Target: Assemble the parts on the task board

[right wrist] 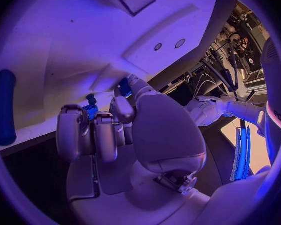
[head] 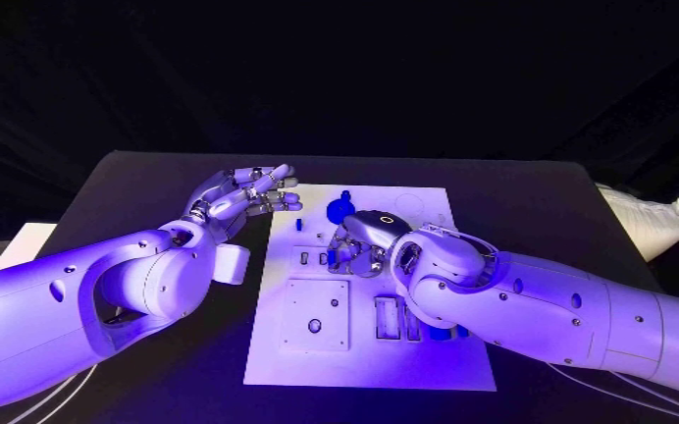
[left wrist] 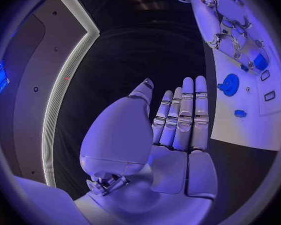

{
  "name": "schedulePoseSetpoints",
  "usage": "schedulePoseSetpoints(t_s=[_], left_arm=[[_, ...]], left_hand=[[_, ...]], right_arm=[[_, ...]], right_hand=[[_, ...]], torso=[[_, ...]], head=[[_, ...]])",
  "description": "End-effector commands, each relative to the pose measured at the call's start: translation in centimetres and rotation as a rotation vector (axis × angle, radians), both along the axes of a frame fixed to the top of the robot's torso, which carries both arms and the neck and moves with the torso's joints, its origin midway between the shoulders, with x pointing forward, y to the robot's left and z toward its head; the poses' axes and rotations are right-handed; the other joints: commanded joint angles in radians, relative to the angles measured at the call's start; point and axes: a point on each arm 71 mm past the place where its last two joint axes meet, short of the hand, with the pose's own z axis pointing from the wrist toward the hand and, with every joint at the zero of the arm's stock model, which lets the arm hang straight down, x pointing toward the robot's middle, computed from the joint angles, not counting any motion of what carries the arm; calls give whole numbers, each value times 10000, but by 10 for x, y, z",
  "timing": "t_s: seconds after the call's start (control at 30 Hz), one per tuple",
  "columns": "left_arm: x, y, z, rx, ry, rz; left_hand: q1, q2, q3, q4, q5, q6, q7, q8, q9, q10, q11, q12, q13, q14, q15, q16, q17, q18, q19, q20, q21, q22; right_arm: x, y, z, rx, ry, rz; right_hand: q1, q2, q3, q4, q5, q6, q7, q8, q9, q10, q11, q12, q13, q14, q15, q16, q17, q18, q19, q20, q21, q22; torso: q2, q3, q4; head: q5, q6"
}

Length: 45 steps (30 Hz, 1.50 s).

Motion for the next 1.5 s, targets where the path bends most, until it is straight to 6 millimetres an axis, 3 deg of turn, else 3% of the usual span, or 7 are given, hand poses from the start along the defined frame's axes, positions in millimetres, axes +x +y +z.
schedulePoseSetpoints(t_s=[0.03,0.77,0.83,0.93,1.17,1.37,1.5], left_arm=[[-1,-2,1,-126,-50,-195],[2,-4,-11,1694,611,-1105],[2,-4,-17,2598,1020,-1503],[1,-7,-25,4066,1579,-2286],[13,-17,-22,9176,1604,-3730],[30,-25,-17,11380,1640,-3564],[38,-35,-15,12282,1670,-3429]], left_hand=[[-7,72,-1,-81,-33,44,49,-62,-5,48,48,-46,-4,34,47,-64,30,97,32,12,40,16],[-238,127,-153,-97,-42,685,-389,-86,32,1647,-564,281,201,2777,-757,1275,1459,132,2044,-737,1653,844],[-296,92,-153,-14,-38,849,-556,-68,45,2239,-789,479,351,3519,-994,1982,2062,138,2539,-988,2278,1207],[-421,-39,-204,164,-54,1092,-863,-19,100,3253,-1054,1075,872,3821,-1347,7373,7050,-263,3548,-1306,5016,4242],[-573,-89,-409,408,-391,1386,-1187,919,514,3094,-1446,6292,5688,4101,-1541,13317,12995,-858,4301,-1522,8820,9009],[-1365,115,-933,1066,-469,1536,-1466,2242,1447,3501,-1650,10963,10404,4213,-1685,13820,13541,-1158,4955,-1660,10089,10964],[-2030,316,-1521,1036,-484,1296,-1652,3280,2418,3597,-1775,11848,11349,4213,-1814,13820,13541,-1270,5169,-1734,10449,11579]], right_arm=[[0,-4,-7,-365,98,-289],[-23,-26,42,3376,-1444,321],[-21,-36,51,4009,-1242,451],[-15,-54,61,4708,-762,281],[2,-106,77,5624,-262,-914],[7,-123,79,5695,-300,-1404],[8,-127,78,5627,-302,-1575]], right_hand=[[-102,-172,-83,54,-103,-169,16,-59,-48,-73,38,-87,-35,833,90,-64,1631,-98,-9,72,-71,3],[108,-728,-1364,1430,-31,-1569,333,-58,-136,-577,334,-772,-608,705,349,-343,1100,32,-401,325,-444,-569],[377,-566,-1292,1380,45,-1583,330,-39,-122,-740,331,-1026,-784,632,346,-493,826,102,-621,331,-641,-886],[639,-429,-1215,1270,155,-1491,302,10,-94,-825,304,-1147,-882,623,326,-528,787,114,-657,320,-692,-947],[1124,-192,-1053,947,682,-1115,217,163,-26,-818,211,-1122,-934,619,243,-590,720,129,-683,246,-768,-1033],[1130,-171,-1050,935,701,-1075,210,178,-20,-786,205,-1074,-913,617,237,-600,705,128,-677,239,-769,-1031],[1121,-162,-1057,933,704,-1039,205,192,-15,-767,200,-1057,-911,614,232,-612,686,129,-680,234,-776,-1041]], torso=[[2,2,-2],[-77,46,-43],[-127,74,-55],[-202,100,-75],[-348,137,-128],[-409,188,-168],[-444,198,-179]], head=[[2,11],[6,76],[27,64],[49,19],[123,-115],[188,-168],[225,-205]])
